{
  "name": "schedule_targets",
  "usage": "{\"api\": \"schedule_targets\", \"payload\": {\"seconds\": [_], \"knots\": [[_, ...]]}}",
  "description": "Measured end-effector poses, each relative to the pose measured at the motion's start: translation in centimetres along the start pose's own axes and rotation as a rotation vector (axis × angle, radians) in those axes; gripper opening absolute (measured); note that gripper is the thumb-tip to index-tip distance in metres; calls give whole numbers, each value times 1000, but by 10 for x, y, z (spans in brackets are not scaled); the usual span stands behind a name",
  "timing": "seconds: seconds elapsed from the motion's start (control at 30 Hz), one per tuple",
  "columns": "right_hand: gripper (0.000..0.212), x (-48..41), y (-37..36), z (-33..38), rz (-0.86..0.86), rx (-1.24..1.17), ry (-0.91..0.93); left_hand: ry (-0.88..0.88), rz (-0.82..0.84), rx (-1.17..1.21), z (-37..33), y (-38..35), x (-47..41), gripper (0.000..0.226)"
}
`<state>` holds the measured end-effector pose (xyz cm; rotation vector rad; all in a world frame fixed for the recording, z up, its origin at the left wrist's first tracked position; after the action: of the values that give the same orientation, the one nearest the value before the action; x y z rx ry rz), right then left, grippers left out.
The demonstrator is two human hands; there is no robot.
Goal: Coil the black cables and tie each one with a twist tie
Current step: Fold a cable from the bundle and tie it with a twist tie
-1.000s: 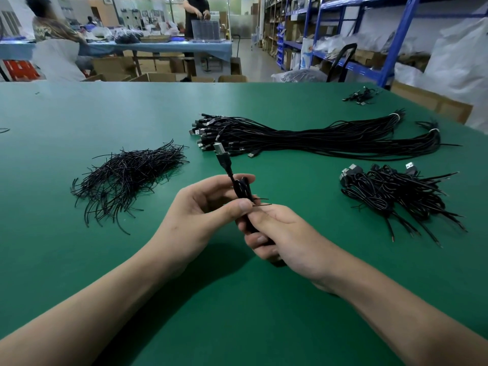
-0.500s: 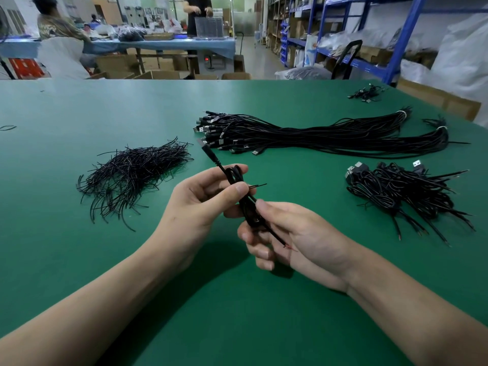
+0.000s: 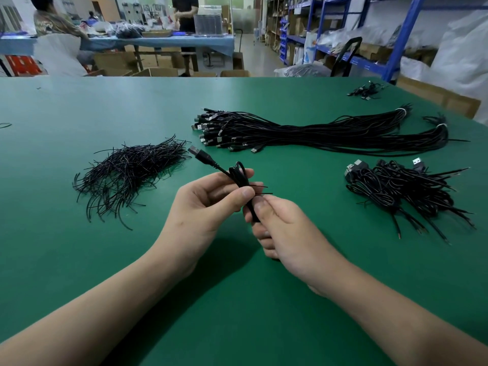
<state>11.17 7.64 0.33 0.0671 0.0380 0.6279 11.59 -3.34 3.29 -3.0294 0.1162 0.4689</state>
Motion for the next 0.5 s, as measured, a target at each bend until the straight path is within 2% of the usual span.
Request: {"api": "schedule_targets", "payload": {"seconds": [0.23,0.37,0.5], "knots": [[37,0,2,5,-58,153,59,18,-1,-70,0,-4,2,31],[37,2,5,9,-101,268,89,45,-87,-78,4,7,3,38],[37,4,3,13,-78,274,121,52,-124,-74,4,10,4,39]]}}
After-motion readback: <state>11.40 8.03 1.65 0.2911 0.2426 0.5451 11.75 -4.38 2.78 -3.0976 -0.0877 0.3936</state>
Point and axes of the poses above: each hand's wrist, its own x-axis away from the middle knuckle, its own y-axis out of the back of the hand, z = x × y, the point moved 10 cm from there along -x, towards the middle knuckle, and after that the axes turned 6 degrees about z, right-handed, at the moved point
